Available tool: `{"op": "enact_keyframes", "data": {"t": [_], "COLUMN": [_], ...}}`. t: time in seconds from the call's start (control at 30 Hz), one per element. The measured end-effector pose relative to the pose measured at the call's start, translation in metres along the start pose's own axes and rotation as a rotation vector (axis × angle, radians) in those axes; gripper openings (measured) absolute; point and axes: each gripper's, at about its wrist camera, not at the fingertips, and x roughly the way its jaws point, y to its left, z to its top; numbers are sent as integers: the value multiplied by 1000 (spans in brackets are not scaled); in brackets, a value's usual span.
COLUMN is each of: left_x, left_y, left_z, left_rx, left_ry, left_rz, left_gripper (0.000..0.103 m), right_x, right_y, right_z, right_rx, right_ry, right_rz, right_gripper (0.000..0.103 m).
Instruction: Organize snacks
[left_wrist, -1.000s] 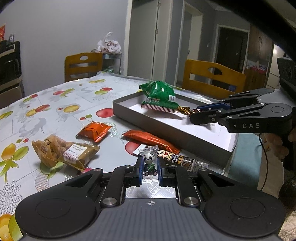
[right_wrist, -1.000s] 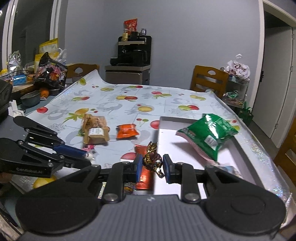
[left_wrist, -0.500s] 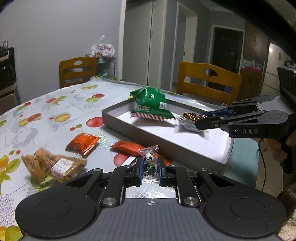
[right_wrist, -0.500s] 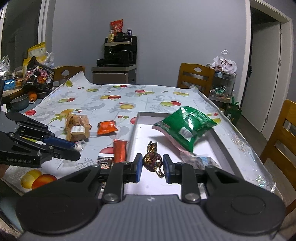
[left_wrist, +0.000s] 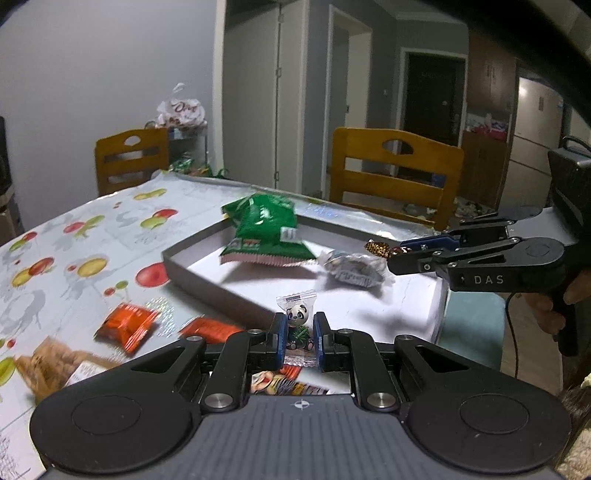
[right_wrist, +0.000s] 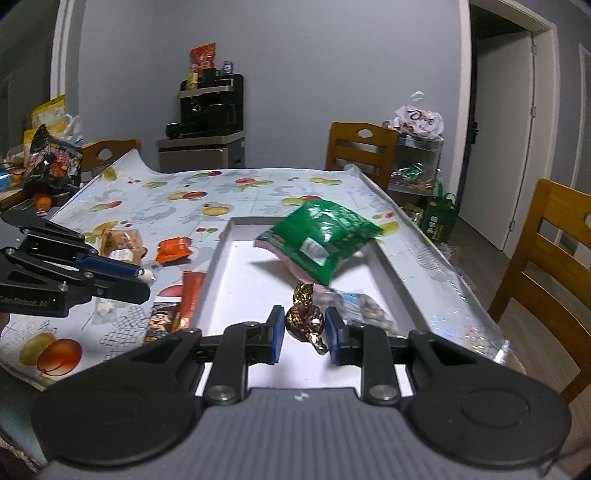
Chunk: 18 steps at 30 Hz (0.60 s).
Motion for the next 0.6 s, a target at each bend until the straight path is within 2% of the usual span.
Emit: {"op": "enact_keyframes", "data": {"t": [0.6], "left_x": [40], "left_y": [-39], "left_z": [19], "left_rx": [60], "left_ry": [20], "left_rz": [-88], "left_gripper": [17], "right_x": [-13], "right_y": [-30], "right_z": [-19], "right_rx": [48], "right_ry": [1], "right_rz": [-30], "right_gripper": [23]}}
